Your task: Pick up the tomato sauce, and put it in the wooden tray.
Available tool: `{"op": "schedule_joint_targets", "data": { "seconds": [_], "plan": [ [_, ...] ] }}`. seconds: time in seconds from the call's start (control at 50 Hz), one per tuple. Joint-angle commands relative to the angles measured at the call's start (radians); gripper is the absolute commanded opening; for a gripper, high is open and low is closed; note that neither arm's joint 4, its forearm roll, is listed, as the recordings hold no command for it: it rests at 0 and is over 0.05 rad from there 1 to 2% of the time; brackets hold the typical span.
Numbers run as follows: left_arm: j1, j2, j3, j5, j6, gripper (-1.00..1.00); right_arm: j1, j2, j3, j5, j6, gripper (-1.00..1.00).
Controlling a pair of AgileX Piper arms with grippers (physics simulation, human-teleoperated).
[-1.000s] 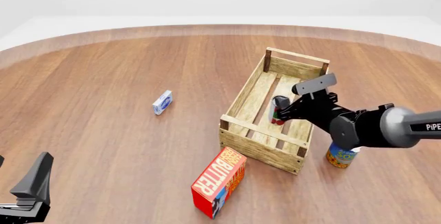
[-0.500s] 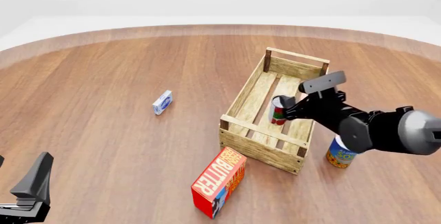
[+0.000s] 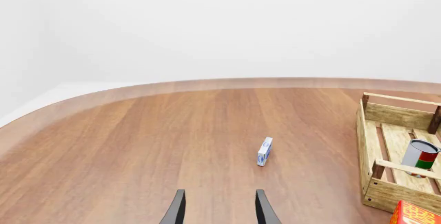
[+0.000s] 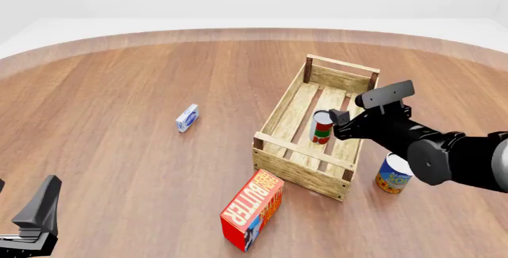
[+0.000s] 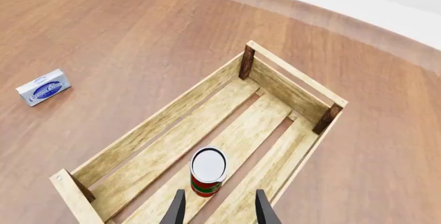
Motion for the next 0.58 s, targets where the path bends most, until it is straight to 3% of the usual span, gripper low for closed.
{"op": "schedule_joint_targets", "data": {
  "seconds": [0.02,0.58],
  "plan": [
    [0.000,0.000,0.000,0.000,0.000,1.00,0.007,-0.064,0.025,0.034,0.005,1.00],
    [0.000,0.000,0.000,0.000,0.000,1.00,0.003,-0.221,0.090,0.113,0.002,1.00]
  ]
}}
